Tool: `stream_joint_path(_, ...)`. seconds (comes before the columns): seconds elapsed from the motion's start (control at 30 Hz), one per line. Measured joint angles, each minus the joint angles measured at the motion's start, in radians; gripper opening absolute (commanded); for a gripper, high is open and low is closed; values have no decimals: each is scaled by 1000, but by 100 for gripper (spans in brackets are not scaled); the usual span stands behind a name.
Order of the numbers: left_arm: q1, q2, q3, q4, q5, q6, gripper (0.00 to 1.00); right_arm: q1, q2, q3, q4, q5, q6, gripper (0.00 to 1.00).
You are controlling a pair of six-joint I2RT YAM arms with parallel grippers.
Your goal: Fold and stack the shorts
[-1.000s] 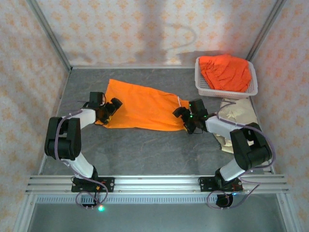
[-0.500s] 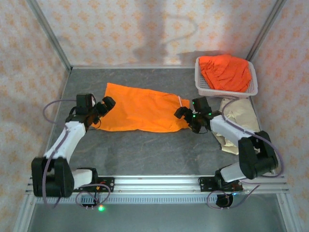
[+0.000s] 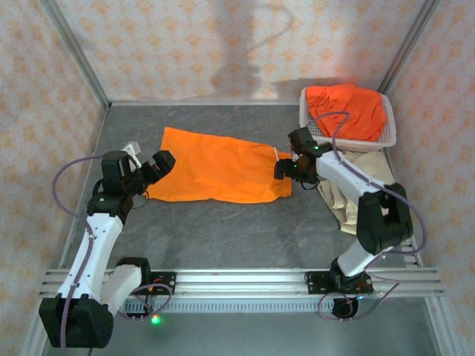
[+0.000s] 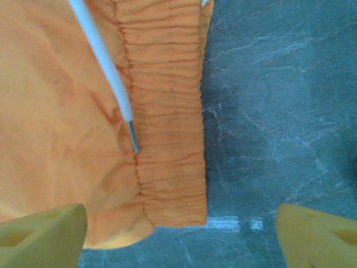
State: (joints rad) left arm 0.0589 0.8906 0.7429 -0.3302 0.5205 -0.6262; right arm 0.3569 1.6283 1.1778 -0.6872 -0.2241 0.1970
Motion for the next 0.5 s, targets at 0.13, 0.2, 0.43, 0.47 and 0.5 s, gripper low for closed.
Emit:
stream_joint_path(0.13, 0, -27, -14, -15, 5, -1, 100, -3, 82, 53, -9, 0, -18, 74)
stream_joint_path(0.2, 0, -34, -24, -15, 12, -4, 100, -5, 116, 75, -9, -4, -21, 73)
stream_joint_path(0.43, -13, -35, -34, -14, 26, -11, 100, -10, 215, 131, -3, -39, -14, 70)
stream_joint_path(0.47, -13, -35, -34, -15, 26, -12, 100, -10, 228, 136, -1, -42, -14, 69)
stream_joint_path(0.5, -13, -35, -34, -14, 26, -12, 100, -10, 240, 140, 0, -46, -13, 67)
